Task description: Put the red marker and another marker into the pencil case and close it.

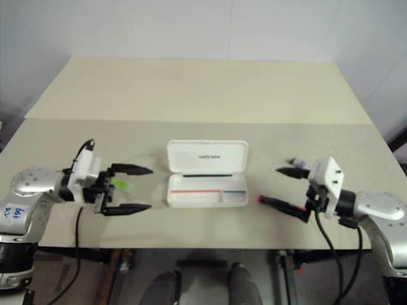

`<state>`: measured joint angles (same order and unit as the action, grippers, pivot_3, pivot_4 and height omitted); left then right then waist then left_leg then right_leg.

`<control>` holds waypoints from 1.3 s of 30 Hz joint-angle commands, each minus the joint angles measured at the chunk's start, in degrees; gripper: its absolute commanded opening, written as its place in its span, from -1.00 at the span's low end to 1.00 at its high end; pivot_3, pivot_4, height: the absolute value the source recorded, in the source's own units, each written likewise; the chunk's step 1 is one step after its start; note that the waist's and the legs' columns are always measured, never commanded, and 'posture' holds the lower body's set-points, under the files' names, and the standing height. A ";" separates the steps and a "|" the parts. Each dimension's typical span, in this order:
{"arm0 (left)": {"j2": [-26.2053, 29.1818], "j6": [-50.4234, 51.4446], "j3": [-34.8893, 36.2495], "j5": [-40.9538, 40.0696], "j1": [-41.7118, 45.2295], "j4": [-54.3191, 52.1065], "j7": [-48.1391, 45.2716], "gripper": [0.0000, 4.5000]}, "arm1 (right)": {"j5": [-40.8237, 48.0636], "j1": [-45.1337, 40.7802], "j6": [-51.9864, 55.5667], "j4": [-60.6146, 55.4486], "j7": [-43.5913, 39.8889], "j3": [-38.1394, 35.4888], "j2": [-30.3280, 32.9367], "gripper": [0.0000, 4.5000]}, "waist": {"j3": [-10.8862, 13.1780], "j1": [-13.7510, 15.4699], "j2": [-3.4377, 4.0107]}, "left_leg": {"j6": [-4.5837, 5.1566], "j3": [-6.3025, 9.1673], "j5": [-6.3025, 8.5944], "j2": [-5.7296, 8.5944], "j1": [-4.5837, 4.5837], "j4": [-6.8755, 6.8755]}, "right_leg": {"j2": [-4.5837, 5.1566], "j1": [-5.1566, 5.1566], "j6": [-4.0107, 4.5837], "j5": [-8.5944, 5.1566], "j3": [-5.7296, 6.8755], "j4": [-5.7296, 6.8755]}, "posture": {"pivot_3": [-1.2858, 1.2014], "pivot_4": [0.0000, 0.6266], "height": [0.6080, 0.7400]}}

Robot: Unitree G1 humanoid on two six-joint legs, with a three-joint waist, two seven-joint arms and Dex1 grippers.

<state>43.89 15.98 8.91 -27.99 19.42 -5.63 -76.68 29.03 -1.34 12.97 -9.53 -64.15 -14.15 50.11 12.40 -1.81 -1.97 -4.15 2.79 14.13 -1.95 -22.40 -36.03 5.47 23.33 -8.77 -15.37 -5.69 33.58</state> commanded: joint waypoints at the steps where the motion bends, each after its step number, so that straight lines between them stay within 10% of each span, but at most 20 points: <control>1: 1.50 0.72 1.60 -3.68 2.79 0.63 -2.12 0.99 | -2.46 1.19 -4.23 4.90 -4.00 -1.30 2.18 1.00 | 0.00 0.01 0.00 | 0.00 0.00 0.00 0.00 0.00 0.00 | 0.00 0.00 0.00 0.00 0.00 0.00 | 0.03 -0.52 1.00; 15: 3.99 5.52 -0.25 -6.76 10.24 2.04 -5.18 0.99 | -10.83 -9.89 -13.58 28.69 -12.41 6.52 1.54 1.00 | 0.01 -1.37 0.00 | 0.00 -0.02 -0.02 0.01 0.03 0.00 | -0.01 0.00 -0.07 0.03 -0.03 0.14 | 0.03 -0.52 1.00; 27: 3.34 4.98 0.16 -7.02 10.24 1.05 -3.46 1.00 | -9.98 -11.90 -13.41 28.81 -13.89 7.84 -0.42 -0.72 | 0.01 -1.47 0.00 | 0.00 -0.01 -0.02 0.00 0.08 0.00 | -0.02 0.01 -0.22 0.11 -0.03 0.27 | 0.03 -0.52 1.00; 39: 3.04 -0.69 -0.04 -4.24 8.77 5.33 -4.38 1.00 | -9.47 -13.28 -12.30 23.94 -12.29 3.81 3.64 -0.74 | 0.04 -1.39 0.06 | -0.01 -0.01 -0.03 0.01 0.07 -0.02 | -0.01 0.02 -0.24 0.12 -0.04 0.29 | 0.03 -0.52 1.00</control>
<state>46.14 17.02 7.99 -32.77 28.25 -0.35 -80.59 18.29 -13.45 0.55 16.78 -76.31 -7.52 51.88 12.44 -3.20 -1.92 -4.16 2.77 14.10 -1.94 -22.33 -36.05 5.45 23.35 -9.01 -15.25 -5.73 33.87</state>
